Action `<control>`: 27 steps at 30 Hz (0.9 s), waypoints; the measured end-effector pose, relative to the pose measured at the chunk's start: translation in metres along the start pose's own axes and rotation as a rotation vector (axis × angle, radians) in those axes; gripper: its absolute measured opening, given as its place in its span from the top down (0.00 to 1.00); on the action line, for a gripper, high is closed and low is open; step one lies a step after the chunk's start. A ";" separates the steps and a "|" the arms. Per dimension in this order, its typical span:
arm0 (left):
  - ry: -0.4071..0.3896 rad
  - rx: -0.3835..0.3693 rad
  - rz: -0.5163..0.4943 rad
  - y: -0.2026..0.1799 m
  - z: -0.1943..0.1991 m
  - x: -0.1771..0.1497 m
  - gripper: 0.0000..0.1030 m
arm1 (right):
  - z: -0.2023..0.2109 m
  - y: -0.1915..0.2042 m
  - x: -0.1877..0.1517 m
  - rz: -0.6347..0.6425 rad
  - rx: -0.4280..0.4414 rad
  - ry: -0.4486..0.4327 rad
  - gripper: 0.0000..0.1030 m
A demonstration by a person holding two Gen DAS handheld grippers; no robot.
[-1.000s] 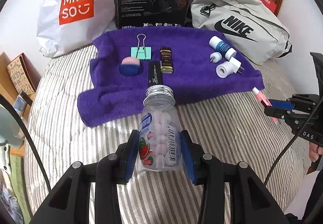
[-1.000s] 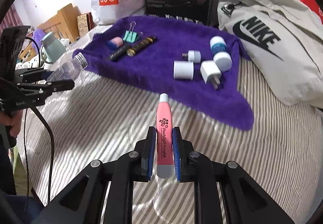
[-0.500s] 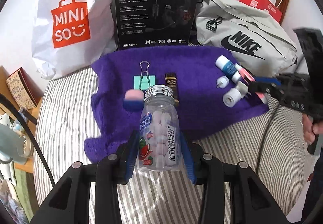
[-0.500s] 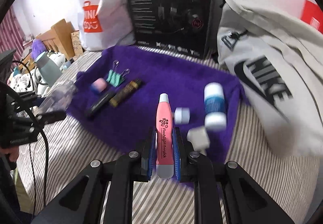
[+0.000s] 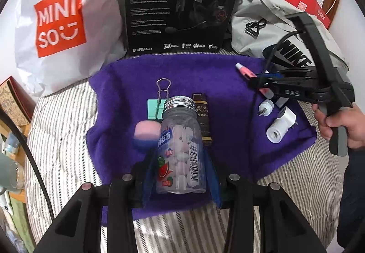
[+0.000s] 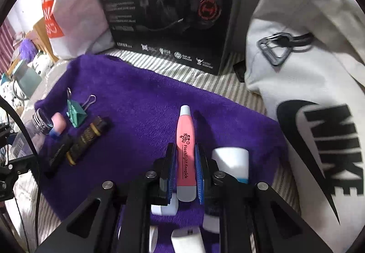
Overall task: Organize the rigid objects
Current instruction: 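Carry the candy jar and highlighter onto the towel and open both tools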
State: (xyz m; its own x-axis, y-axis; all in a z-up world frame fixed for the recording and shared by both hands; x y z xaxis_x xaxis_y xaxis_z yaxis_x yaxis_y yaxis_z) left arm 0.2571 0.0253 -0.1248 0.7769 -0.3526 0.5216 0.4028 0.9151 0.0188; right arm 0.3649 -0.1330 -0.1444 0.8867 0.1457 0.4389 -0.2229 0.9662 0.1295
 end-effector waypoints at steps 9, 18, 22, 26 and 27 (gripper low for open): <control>0.008 -0.011 -0.002 0.001 -0.011 0.008 0.62 | -0.016 0.005 -0.004 0.035 -0.015 0.020 0.84; 0.015 -0.011 -0.003 0.001 -0.016 0.010 0.62 | -0.009 0.000 -0.011 0.040 -0.005 0.017 0.60; 0.016 -0.005 -0.009 0.001 -0.017 0.012 0.62 | 0.008 0.002 -0.017 0.043 -0.002 0.000 0.54; 0.019 -0.006 -0.025 -0.005 -0.021 0.018 0.62 | 0.037 -0.001 -0.027 0.038 0.000 -0.036 0.50; 0.019 -0.007 -0.031 -0.007 -0.022 0.020 0.62 | 0.046 -0.002 -0.031 0.036 -0.002 -0.050 0.49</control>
State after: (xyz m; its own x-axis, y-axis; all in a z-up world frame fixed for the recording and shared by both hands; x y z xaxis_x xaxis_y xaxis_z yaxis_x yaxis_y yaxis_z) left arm 0.2805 0.0075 -0.1334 0.7730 -0.3849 0.5042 0.4304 0.9022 0.0289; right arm 0.3189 -0.1495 -0.1173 0.8567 0.1693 0.4873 -0.2530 0.9611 0.1108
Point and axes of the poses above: each gripper's, at about its wrist camera, not at the fingertips, and z roughly against the way its jaws point, y to its left, x to its top, the point moved 7 cm from there along -z, roughly the way its jaws point, and after that the axes turned 13 degrees about -z, right-handed, at the moved point
